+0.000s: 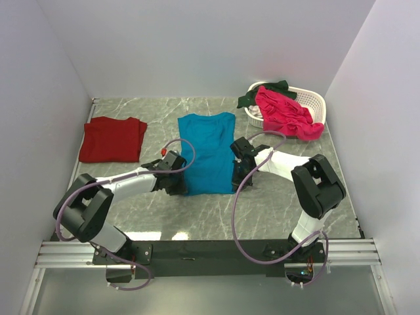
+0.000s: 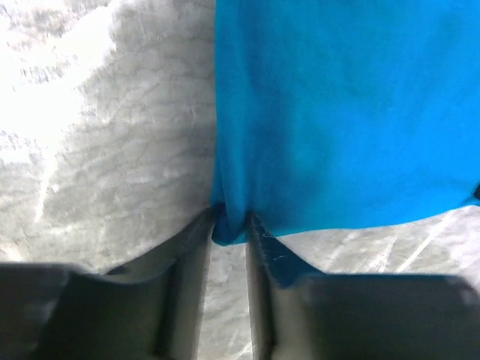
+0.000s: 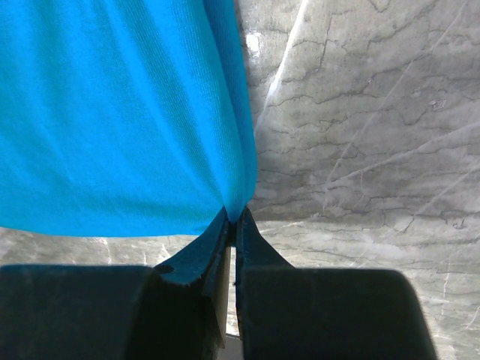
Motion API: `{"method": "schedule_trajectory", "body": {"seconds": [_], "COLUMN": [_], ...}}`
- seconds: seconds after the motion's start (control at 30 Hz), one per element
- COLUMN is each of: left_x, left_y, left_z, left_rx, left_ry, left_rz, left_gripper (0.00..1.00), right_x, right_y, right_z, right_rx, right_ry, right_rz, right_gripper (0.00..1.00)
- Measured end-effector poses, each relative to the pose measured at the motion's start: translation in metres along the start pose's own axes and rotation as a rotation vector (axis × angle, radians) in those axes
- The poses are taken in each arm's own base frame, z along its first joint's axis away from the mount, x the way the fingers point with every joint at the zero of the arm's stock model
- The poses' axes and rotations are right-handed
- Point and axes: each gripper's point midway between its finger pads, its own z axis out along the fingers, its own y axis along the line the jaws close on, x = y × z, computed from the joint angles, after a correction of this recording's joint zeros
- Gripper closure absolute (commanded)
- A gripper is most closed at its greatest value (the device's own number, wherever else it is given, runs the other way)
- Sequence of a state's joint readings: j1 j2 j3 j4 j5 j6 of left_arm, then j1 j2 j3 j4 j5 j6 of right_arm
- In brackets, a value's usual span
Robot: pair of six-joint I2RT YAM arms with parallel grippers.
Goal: Fold and stack the t-shirts
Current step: Fold the tshirt
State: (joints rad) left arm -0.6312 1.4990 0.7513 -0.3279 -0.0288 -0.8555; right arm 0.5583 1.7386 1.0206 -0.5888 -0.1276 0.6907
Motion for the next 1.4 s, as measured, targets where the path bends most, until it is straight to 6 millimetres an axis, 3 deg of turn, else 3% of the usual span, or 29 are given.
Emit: {"method": "schedule_trajectory", "body": {"seconds": [0.17, 0.43, 0.67, 0.87, 1.13, 1.4], "left_x": [0.0, 0.002, 0.033, 0.067, 0.081, 0.113], "left_y": [0.0, 0.002, 0.013, 0.011, -0.02, -0.036], "left_z": [0.003, 0.0, -0.019, -0.058, -0.124, -0.175], "left_rx": [-0.01, -0.018, -0.055, -0.022, 0.128, 0.205], "left_ry": [0.005, 0.01, 0.132, 0.265, 0.344, 0.471], "left_rz": [-0.005, -0.003, 0.051, 0.078, 0.029, -0.025], "left_gripper": [1.0, 1.0, 1.0, 1.0, 1.0, 1.0], "right_x": [0.0, 0.004, 0.04, 0.076, 0.128, 0.18], "right_y": [0.0, -0.001, -0.005, -0.005, -0.012, -0.015], "right_z": [0.0, -0.002, -0.022, -0.065, -0.116, -0.161], "right_rx": [0.0, 0.006, 0.051, 0.032, 0.012, -0.051], "right_ry": [0.001, 0.008, 0.082, 0.121, 0.234, 0.355], "right_rz": [-0.001, -0.019, -0.138, -0.226, -0.301, -0.35], "right_gripper": [1.0, 1.0, 1.0, 1.0, 1.0, 1.0]}}
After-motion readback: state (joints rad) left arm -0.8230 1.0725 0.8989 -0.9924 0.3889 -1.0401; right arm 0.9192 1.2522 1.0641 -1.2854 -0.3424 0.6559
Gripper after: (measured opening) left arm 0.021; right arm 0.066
